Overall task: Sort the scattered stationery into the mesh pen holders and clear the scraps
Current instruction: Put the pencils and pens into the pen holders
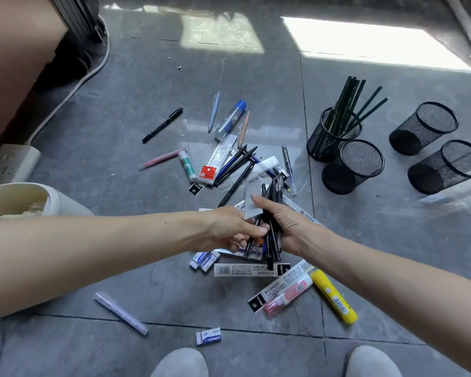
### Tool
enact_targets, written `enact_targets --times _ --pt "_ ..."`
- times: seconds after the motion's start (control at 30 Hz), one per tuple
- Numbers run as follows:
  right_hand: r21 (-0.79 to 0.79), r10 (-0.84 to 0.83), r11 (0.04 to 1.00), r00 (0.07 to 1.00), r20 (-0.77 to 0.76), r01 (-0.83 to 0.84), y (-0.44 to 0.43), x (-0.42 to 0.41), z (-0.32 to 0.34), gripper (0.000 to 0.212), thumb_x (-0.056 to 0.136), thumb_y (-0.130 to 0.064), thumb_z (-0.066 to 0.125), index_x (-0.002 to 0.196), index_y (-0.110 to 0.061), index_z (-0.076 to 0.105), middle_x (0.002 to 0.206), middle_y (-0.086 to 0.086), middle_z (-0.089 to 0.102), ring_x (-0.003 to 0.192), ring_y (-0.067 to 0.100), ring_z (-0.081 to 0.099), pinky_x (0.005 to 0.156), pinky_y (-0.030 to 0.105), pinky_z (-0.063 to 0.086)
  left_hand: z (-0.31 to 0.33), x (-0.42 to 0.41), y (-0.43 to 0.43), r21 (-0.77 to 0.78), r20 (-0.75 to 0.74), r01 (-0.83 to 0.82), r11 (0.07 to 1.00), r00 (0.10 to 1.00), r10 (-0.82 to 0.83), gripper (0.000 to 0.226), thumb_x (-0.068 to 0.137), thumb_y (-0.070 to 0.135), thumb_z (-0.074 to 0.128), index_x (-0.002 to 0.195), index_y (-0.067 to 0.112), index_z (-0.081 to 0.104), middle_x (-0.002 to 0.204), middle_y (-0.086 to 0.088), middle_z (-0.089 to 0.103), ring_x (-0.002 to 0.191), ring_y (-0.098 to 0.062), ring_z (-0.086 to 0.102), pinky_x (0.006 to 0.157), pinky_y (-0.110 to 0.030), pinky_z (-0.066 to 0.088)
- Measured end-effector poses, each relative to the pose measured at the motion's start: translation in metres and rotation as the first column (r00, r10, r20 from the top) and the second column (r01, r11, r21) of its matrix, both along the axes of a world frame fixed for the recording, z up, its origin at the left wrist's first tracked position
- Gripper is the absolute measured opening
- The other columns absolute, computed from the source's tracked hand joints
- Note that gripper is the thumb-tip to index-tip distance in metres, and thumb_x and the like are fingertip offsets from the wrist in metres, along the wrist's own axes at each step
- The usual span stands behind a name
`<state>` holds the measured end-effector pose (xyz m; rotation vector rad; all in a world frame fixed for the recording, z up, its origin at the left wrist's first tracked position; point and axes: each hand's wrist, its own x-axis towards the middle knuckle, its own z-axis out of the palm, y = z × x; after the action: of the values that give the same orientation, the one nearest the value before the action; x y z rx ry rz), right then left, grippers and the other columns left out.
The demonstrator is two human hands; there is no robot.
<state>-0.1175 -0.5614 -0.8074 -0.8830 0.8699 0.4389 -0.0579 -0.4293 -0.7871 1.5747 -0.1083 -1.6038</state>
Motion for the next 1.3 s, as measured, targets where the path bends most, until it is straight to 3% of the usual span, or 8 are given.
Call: enact_targets --times 0.23,0.37,0.57,0.7,0.8,0.87,0.93,1.3 --pt "-0.089 0.082 0.992 0.991 -0.108 -0.092 -0.006 -0.002 -0.003 0.029 0.085 -0.019 0.061 0.059 -0.013 0.048 0.035 -0.001 0.042 0.045 0.014 0.039 0.057 0.026 0.046 -0.006 -0.018 -0.001 0.043 0.027 -0.043 0.998 0.999 0.042 0.05 0.089 0.063 0.037 0.095 0.022 0.064 0.072 -0.001 0.06 0.055 -0.009 0.052 0.045 -0.018 0.039" --pt "-0.074 0.104 0.991 0.988 -0.117 -0.113 -0.01 -0.005 -0.003 0.02 0.083 -0.01 0.059 0.065 -0.01 0.051 0.044 0.0 0.05 0.042 0.013 0.054 0.049 0.022 0.05 -0.016 -0.003 0.001 0.083 0.093 -0.169 0.982 0.983 0.161 0.036 0.1 0.038 0.037 0.107 0.011 0.06 0.065 0.001 0.052 0.048 -0.006 0.046 0.043 -0.018 0.037" --pt "-0.056 -0.019 0.998 0.994 -0.103 0.013 -0.014 -0.001 0.0 0.032 0.087 -0.021 0.065 0.093 0.009 0.056 0.069 0.023 0.067 0.05 0.025 0.068 0.04 0.031 0.053 -0.023 0.012 0.021 0.275 0.13 0.266 0.924 0.942 -0.31 0.016 0.096 0.022 0.05 0.085 0.013 0.057 0.065 0.001 0.054 0.051 -0.009 0.045 0.047 -0.019 0.034" --pt "-0.103 -0.019 0.995 0.998 -0.066 0.012 -0.018 0.002 -0.002 0.033 0.08 -0.03 0.072 0.083 -0.002 0.054 0.05 0.009 0.056 0.034 0.015 0.053 0.039 0.025 0.048 -0.019 0.018 0.024 0.404 0.127 0.589 0.7 0.722 -0.68 0.033 0.095 0.04 0.048 0.082 0.012 0.059 0.064 0.0 0.058 0.051 -0.011 0.045 0.045 -0.02 0.034" --pt "-0.143 0.059 0.987 0.996 -0.073 -0.069 -0.019 0.004 -0.006 0.025 0.08 -0.022 0.073 0.075 -0.005 0.056 0.045 0.003 0.051 0.033 0.01 0.044 0.039 0.019 0.042 -0.017 0.029 0.013 0.602 0.339 0.559 0.571 0.468 -0.816 0.046 0.096 0.049 0.039 0.076 0.012 0.057 0.065 -0.001 0.055 0.057 -0.017 0.046 0.056 -0.026 0.038" --pt "-0.153 0.078 0.984 0.993 -0.088 -0.09 -0.02 0.005 -0.008 0.016 0.082 -0.009 0.07 0.074 -0.002 0.058 0.042 0.001 0.049 0.031 0.007 0.041 0.038 0.017 0.04 -0.018 0.04 0.004 0.695 0.56 0.405 0.594 0.213 -0.801 0.038 0.097 0.044 0.041 0.076 0.013 0.048 0.08 -0.006 0.059 0.073 -0.023 0.054 0.064 -0.03 0.039" --pt "-0.164 0.066 0.983 0.993 -0.103 -0.082 -0.021 0.006 -0.01 0.013 0.085 -0.003 0.065 0.075 -0.001 0.057 0.04 0.0 0.047 0.029 0.006 0.039 0.036 0.016 0.039 -0.021 0.051 -0.006 0.659 0.703 0.266 0.703 0.113 -0.702 0.028 0.097 0.039 0.044 0.089 0.013 0.047 0.098 -0.011 0.063 0.089 -0.03 0.059 0.067 -0.033 0.039" --pt "0.008 -0.161 0.987 0.983 -0.086 0.162 -0.034 0.006 -0.015 0.016 0.089 -0.014 0.063 0.081 -0.003 0.054 0.049 0.008 0.055 0.037 0.012 0.052 0.04 0.02 0.047 -0.046 0.075 -0.048 0.614 0.754 0.135 0.778 0.194 -0.628 0.019 0.09 0.016 0.05 0.105 0.005 0.047 0.108 -0.017 0.061 0.094 -0.035 0.058 0.065 -0.035 0.036"
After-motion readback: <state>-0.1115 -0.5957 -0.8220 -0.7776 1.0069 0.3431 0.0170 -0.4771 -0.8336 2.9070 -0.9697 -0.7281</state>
